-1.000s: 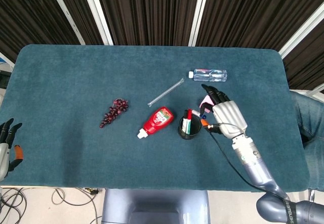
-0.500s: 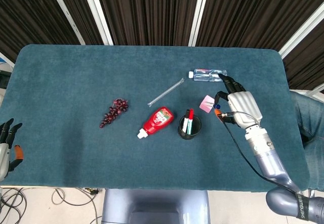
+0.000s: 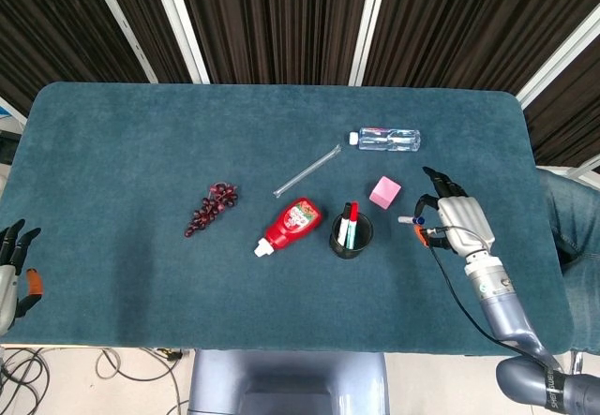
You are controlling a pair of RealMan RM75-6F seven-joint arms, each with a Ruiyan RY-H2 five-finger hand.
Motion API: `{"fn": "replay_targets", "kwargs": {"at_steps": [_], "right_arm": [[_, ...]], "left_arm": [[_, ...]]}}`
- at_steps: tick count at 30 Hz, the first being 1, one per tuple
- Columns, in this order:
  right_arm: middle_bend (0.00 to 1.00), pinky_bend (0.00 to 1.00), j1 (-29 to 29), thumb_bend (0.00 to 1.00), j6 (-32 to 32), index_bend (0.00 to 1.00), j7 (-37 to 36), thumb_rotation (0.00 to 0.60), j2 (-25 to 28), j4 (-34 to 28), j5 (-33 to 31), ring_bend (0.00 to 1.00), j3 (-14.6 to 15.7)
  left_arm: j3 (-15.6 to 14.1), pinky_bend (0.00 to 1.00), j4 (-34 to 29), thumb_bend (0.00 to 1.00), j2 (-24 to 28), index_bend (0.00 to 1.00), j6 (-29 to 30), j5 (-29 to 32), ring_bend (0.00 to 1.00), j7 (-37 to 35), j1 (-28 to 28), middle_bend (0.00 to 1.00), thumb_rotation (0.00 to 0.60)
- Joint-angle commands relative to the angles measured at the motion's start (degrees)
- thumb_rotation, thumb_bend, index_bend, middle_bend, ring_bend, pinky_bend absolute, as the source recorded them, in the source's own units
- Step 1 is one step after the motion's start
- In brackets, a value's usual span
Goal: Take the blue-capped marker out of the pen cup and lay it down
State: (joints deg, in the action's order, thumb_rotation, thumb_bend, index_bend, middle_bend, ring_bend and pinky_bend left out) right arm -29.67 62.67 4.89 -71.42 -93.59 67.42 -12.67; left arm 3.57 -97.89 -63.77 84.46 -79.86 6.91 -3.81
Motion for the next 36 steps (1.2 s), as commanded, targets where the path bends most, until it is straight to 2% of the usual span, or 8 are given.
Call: {"fn": "replay_targets", "kwargs": {"at_steps": [1,10,12,16,19,26,31,36], "right_arm": [[0.00,0.17,0.5,0.44,0.0,0.61,-1.8,0.600,-2.8,3.2,0.1,0.08,1.0],[0.00,0.17,2.0,0.39,1.2,0.57,-2.7,0.600,-3.7,3.7,1.9,0.07,2.5],[0.00,0.17,2.2,0.34,0.8,0.47,-2.3,0.600,-3.0,2.8,1.7,0.06,2.9],[0.00,0.17,2.6,0.24,-0.9,0.14,-0.7,0.600,-0.5,-0.7,0.5,0.02,3.9],[0.00,0.17,2.8,0.20,-2.6,0.02,0.5,0.600,2.6,-5.1,-0.7,0.01,4.7],[0.00,0.17,3.4,0.17,-0.2,0.00,8.3,0.600,8.0,-12.5,-2.5,0.02,5.4],[0.00,0.17,6.2,0.17,8.8,0.00,12.3,0.600,8.2,-12.6,3.1,0.02,5.7],[0.00,0.17,11.5,0.17,16.0,0.00,8.7,0.600,8.3,-10.7,9.9,0.01,9.0]], "left_arm": [[0.1,0.08,0.0,0.71,0.0,0.11,0.0,0.1,0.00,-0.1,0.0,0.00,0.600],[0.0,0.08,0.0,0.71,0.1,0.11,0.0,0.0,0.00,-0.2,0.0,0.00,0.600],[0.1,0.08,0.0,0.71,0.1,0.11,0.0,0.0,0.00,-0.2,0.0,0.00,0.600],[0.1,0.08,0.0,0.71,0.1,0.11,0.1,0.0,0.00,-0.2,0.0,0.00,0.600],[0.1,0.08,0.0,0.71,0.1,0.11,0.1,0.1,0.00,-0.2,0.0,0.00,0.600],[0.1,0.08,0.1,0.71,0.1,0.11,0.1,0.1,0.00,-0.2,0.0,0.00,0.600],[0.1,0.08,0.2,0.71,0.0,0.11,0.2,-0.2,0.00,0.0,0.0,0.00,0.600],[0.1,0.08,0.4,0.71,-0.1,0.11,0.4,-0.3,0.00,0.3,0.0,0.00,0.600]]}}
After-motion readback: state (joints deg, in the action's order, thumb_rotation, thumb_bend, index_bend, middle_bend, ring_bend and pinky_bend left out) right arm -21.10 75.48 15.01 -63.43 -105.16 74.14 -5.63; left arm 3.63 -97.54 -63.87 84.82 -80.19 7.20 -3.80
